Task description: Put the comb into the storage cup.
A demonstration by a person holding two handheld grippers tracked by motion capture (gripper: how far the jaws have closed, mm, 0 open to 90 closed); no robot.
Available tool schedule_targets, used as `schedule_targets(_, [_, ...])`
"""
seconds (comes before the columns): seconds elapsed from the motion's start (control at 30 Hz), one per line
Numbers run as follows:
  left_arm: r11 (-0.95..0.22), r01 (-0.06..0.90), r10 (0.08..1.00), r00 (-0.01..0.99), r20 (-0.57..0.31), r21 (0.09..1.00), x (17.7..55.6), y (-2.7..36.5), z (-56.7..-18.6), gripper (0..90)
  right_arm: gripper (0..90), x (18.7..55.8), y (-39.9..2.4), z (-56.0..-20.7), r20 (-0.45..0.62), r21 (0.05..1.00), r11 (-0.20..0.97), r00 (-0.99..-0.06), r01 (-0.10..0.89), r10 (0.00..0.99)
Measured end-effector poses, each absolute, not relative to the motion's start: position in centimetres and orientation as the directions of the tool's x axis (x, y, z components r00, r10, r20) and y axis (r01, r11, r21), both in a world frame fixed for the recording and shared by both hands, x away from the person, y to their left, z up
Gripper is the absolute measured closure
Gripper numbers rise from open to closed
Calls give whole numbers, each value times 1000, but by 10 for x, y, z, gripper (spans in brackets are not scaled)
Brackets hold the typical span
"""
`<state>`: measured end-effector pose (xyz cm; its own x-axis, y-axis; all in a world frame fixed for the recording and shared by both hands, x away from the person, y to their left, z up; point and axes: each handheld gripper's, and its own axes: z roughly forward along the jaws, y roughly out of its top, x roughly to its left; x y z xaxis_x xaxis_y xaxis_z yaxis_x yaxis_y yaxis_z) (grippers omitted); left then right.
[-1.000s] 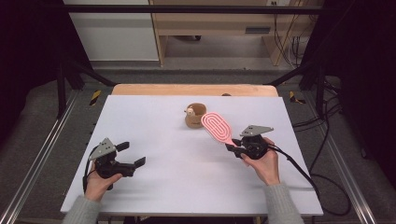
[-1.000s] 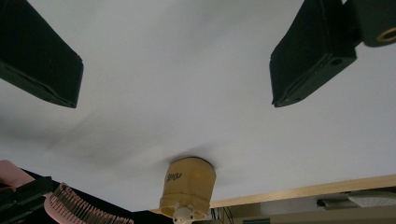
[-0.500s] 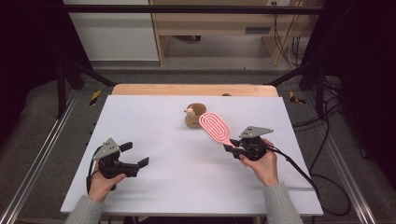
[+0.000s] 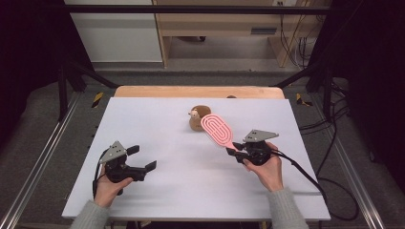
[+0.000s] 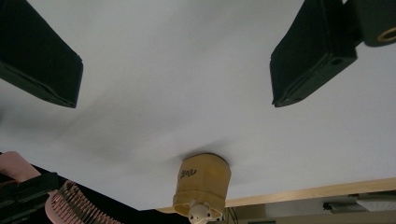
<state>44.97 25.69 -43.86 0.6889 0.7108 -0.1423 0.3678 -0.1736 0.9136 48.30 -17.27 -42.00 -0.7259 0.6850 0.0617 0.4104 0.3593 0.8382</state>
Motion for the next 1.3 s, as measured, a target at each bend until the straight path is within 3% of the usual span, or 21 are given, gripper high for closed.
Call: schedule_targets(1.3, [-168, 356, 658, 735, -165, 919, 463, 211, -420, 21, 692, 476, -162, -421, 58, 851, 358, -746, 384, 664])
